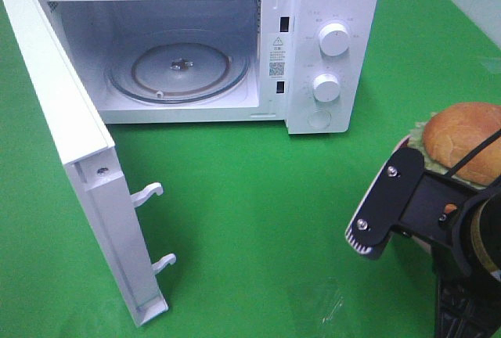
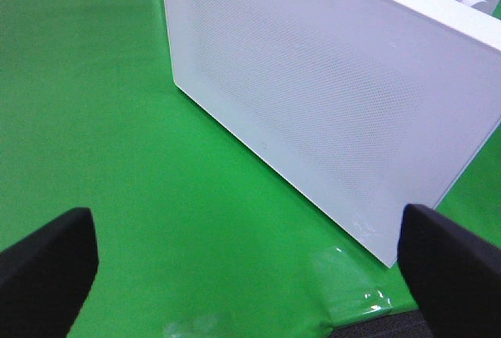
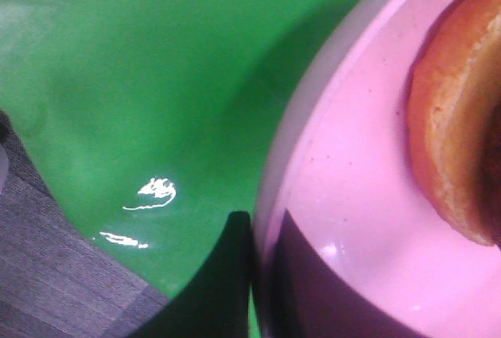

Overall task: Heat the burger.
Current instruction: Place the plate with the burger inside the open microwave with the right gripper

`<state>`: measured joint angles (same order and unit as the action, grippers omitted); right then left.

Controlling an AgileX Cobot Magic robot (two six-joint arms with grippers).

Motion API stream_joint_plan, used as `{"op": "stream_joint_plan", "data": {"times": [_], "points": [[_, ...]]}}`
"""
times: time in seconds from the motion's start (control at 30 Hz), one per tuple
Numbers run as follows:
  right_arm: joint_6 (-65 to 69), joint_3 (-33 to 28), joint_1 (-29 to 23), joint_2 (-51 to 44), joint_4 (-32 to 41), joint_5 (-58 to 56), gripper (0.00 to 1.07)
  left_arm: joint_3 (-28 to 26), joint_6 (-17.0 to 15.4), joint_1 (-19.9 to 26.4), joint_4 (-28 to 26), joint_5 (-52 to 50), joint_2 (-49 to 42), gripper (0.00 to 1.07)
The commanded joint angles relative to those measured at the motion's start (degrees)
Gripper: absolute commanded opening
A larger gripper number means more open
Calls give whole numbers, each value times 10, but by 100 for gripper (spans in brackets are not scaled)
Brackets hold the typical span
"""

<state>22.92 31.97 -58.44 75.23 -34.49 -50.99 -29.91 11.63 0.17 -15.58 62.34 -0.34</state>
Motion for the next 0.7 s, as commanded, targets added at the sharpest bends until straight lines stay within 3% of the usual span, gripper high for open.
{"op": "stream_joint_plan", "data": {"times": [0.03, 0.43, 0.7], "points": [[-25, -2, -15, -6, -37, -12, 0, 2, 1, -2, -1, -7, -9, 98], [-154, -1, -18, -6, -104, 31, 0, 2, 1, -2, -1, -7, -9, 98], [-163, -1, -18, -6, -113, 85, 0, 2, 1, -2, -1, -7, -9, 98]]}}
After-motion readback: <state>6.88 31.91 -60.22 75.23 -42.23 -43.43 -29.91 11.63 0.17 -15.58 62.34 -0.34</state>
